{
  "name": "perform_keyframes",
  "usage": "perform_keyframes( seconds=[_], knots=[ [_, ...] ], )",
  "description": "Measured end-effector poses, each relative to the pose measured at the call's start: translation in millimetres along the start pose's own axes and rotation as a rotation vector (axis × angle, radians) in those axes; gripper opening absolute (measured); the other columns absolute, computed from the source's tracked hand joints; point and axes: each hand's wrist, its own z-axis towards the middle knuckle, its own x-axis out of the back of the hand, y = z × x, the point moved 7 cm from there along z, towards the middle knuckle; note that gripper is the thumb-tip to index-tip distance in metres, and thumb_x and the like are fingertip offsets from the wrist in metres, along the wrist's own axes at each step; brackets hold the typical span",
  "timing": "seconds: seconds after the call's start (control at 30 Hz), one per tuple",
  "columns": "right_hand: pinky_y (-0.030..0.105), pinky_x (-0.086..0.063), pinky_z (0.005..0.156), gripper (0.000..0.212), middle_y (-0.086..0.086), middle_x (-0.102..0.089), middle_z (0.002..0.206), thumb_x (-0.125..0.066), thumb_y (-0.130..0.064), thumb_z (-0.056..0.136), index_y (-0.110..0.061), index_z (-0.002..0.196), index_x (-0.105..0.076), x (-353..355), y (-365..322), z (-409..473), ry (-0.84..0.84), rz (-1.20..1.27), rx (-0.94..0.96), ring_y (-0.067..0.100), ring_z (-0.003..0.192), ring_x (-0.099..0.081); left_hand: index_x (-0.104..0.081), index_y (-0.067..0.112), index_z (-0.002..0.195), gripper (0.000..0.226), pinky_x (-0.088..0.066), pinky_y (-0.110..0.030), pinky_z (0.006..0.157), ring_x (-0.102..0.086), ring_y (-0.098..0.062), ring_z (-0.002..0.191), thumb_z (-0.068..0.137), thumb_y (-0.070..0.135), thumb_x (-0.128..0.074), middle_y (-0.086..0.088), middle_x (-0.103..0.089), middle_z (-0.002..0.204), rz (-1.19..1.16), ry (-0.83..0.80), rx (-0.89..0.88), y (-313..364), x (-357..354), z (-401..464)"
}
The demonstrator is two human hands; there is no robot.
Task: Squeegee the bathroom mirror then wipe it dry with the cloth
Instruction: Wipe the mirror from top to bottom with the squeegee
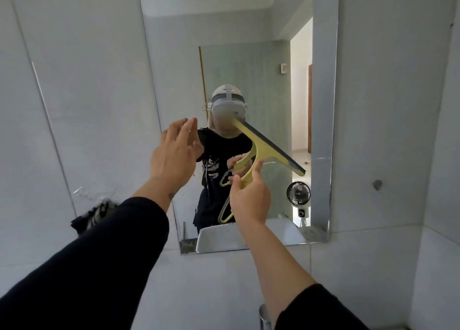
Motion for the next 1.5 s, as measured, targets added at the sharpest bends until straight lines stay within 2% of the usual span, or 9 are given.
perform_keyframes(
  seconds=[0.07,0.3,0.47,0.63,0.73,0.93,1.07,1.27,1.5],
  knots=[
    [0.024,-0.045,0.069,0.065,0.007,-0.070,0.100,-0.050,-0.028,0.097,-0.018,0.153,-0.017,-8.2,-6.4,-12.7,-0.027,-0.045,0.052,0.021,0.092,-0.065,-0.029,0.022,0.144,0.054,-0.052,-0.046,0.082,-0.034,-0.024,0.130,0.092,0.016,-0.044,0.001,-0.030,0.148,0.016,0.000,0.019,-7.9,5.3,0.2],
    [0.037,-0.052,0.084,0.065,0.008,-0.065,0.114,-0.049,-0.029,0.097,-0.026,0.152,-0.015,-49.1,-19.7,-42.3,-0.171,-0.278,0.220,0.025,0.104,-0.063,-0.031,0.021,0.143,0.056,-0.049,-0.042,0.087,-0.031,-0.022,0.133,0.091,0.010,-0.047,0.001,-0.029,0.148,-0.016,0.000,0.088,-27.3,16.8,-7.8],
    [0.034,-0.043,0.059,0.069,0.010,-0.059,0.115,-0.049,-0.022,0.096,-0.034,0.152,-0.011,-51.8,-12.4,-42.9,-0.238,-0.600,0.378,0.027,0.087,-0.063,-0.031,0.022,0.143,0.055,-0.048,-0.039,0.085,-0.030,-0.019,0.135,0.091,0.010,-0.046,0.003,-0.028,0.149,-0.034,-0.004,0.106,-32.9,15.3,-11.7],
    [0.031,-0.037,0.056,0.079,0.005,-0.056,0.104,-0.047,-0.008,0.091,-0.043,0.150,-0.006,-10.9,-5.9,-23.8,-0.243,-0.891,0.528,0.025,0.080,-0.061,-0.029,0.025,0.145,0.058,-0.050,-0.042,0.091,-0.026,-0.021,0.137,0.092,0.013,-0.050,0.001,-0.022,0.152,-0.025,-0.051,0.101,-23.0,0.8,-16.8],
    [0.031,-0.034,0.056,0.079,0.004,-0.054,0.105,-0.045,-0.006,0.091,-0.044,0.149,-0.008,15.5,-5.1,-12.2,-0.233,-0.995,0.564,0.024,0.070,-0.048,-0.028,0.024,0.146,0.059,-0.047,-0.043,0.097,-0.022,-0.023,0.139,0.092,0.015,-0.050,-0.001,-0.016,0.154,-0.020,-0.077,0.075,-9.5,-11.0,-19.6],
    [0.032,-0.044,0.062,0.082,0.005,-0.052,0.117,-0.045,-0.004,0.091,-0.049,0.148,-0.007,53.4,9.2,9.7,-0.232,-1.057,0.508,0.025,0.087,-0.060,-0.023,0.027,0.147,0.064,-0.034,-0.050,0.108,-0.015,-0.028,0.141,0.091,0.020,-0.052,-0.003,-0.004,0.158,0.065,-0.075,0.011,13.2,-30.9,-16.8],
    [0.031,-0.040,0.061,0.087,0.003,-0.052,0.111,-0.047,-0.003,0.088,-0.052,0.146,-0.006,91.9,32.8,30.8,-0.145,-1.102,0.389,0.025,0.084,-0.057,-0.022,0.027,0.147,0.065,-0.027,-0.054,0.111,-0.008,-0.031,0.144,0.091,0.021,-0.055,-0.007,-0.004,0.158,0.057,-0.087,-0.042,39.4,-55.1,-12.1],
    [0.030,-0.034,0.058,0.088,0.002,-0.050,0.102,-0.051,-0.006,0.087,-0.053,0.145,-0.005,109.7,53.0,37.4,-0.143,-1.040,0.265,0.022,0.072,-0.044,-0.020,0.029,0.146,0.067,-0.031,-0.056,0.109,0.001,-0.031,0.145,0.091,0.021,-0.057,-0.007,-0.001,0.158,0.048,-0.051,0.028,28.1,-62.6,-18.2],
    [0.029,-0.037,0.057,0.064,0.003,-0.049,0.085,-0.045,-0.023,0.099,-0.048,0.148,-0.011,127.3,100.6,33.6,-0.074,-0.778,0.115,0.019,0.066,-0.047,-0.020,0.035,0.145,0.074,-0.046,-0.055,0.096,0.004,-0.025,0.146,0.087,0.014,-0.061,0.000,0.000,0.158,0.018,-0.037,0.065,27.0,-66.7,-19.9]
  ],
)
